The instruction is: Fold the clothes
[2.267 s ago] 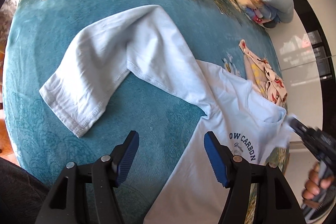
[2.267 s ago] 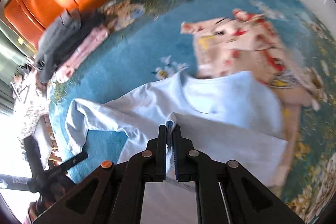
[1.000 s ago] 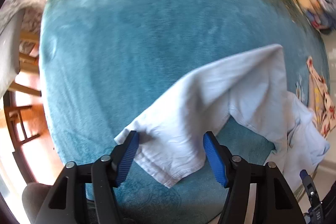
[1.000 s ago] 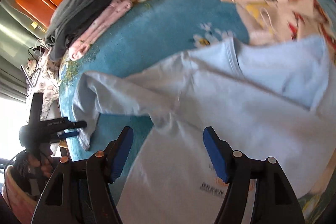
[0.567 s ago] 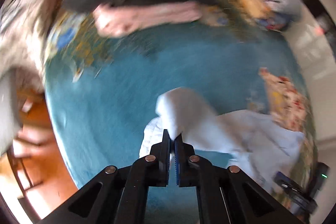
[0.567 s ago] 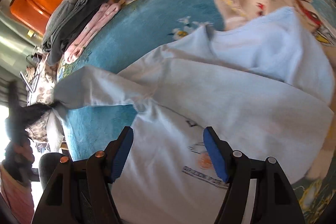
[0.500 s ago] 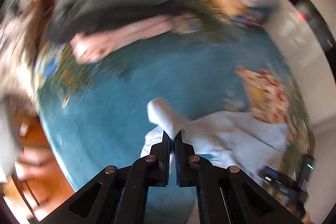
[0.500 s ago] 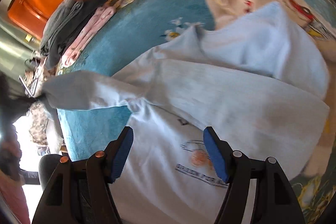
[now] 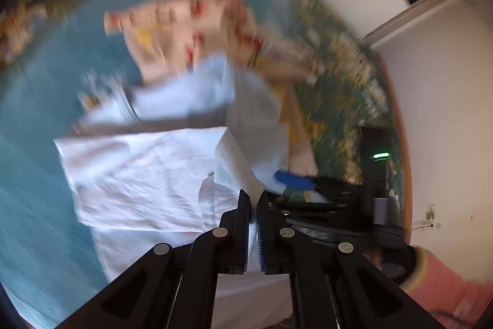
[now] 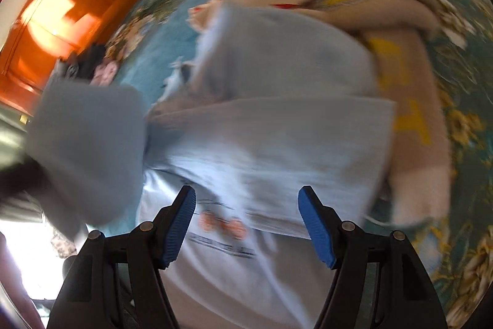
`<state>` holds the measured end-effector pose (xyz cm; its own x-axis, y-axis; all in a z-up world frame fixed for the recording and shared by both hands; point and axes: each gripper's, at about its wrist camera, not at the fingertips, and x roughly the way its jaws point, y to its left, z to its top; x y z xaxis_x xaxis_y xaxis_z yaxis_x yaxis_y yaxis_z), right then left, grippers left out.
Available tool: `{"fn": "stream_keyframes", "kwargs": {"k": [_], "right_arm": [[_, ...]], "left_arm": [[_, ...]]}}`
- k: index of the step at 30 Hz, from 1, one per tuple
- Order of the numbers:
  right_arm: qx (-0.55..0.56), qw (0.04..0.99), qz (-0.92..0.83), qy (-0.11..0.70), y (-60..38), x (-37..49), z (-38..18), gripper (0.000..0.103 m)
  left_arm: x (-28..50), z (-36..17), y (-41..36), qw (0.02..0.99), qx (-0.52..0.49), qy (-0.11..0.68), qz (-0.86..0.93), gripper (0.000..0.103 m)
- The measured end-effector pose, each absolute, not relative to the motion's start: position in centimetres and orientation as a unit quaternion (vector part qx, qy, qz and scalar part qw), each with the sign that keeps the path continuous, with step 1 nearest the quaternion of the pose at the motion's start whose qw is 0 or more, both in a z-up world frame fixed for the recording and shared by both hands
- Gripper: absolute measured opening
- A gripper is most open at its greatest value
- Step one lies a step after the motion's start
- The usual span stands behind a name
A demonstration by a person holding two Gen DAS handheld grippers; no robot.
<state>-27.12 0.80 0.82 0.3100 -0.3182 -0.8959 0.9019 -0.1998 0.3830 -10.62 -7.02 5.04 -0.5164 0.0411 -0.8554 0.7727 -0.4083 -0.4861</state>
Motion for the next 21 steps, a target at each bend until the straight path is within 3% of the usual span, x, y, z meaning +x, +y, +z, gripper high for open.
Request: {"fn": "stream_keyframes", "kwargs": {"k": [2, 4, 7, 11, 14, 21], "right_arm": [[0.574, 0.567, -0.534, 0.254, 1.6, -28.2, 0.5, 0.07], [0.577, 0.558, -0.541, 0.251, 2.1, -29.2, 0.4, 0.07], [0.577, 0.549, -0.551, 0.25, 2.6, -30.2, 0.4, 0.07], [0.567, 0.554, -0.557, 0.247, 3.0, -30.5, 1.4, 0.07], [0.546, 0.58, -0.545, 0.261, 3.0, -28.9, 2.4, 0.07], [0.442, 0.654, -0.485, 0.376, 2.1, -18.4, 2.6, 0.07]], "left_arm": [[-11.7, 3.4, -7.4, 0.272, 0.437, 0.489, -0.704, 0.053], [-11.8, 3.5, -7.4, 0.26, 0.417, 0.502, -0.711, 0.063], [-10.5, 4.3, -7.7, 0.239, 0.385, 0.525, -0.72, 0.07], [-3.9, 4.4, -8.0, 0.323, 0.358, 0.523, -0.703, 0.075], [2.3, 1.2, -7.3, 0.401, 0.33, 0.569, -0.638, 0.075], [8.8, -3.9, -3.3, 0.47, 0.28, 0.605, -0.579, 0.075]]}}
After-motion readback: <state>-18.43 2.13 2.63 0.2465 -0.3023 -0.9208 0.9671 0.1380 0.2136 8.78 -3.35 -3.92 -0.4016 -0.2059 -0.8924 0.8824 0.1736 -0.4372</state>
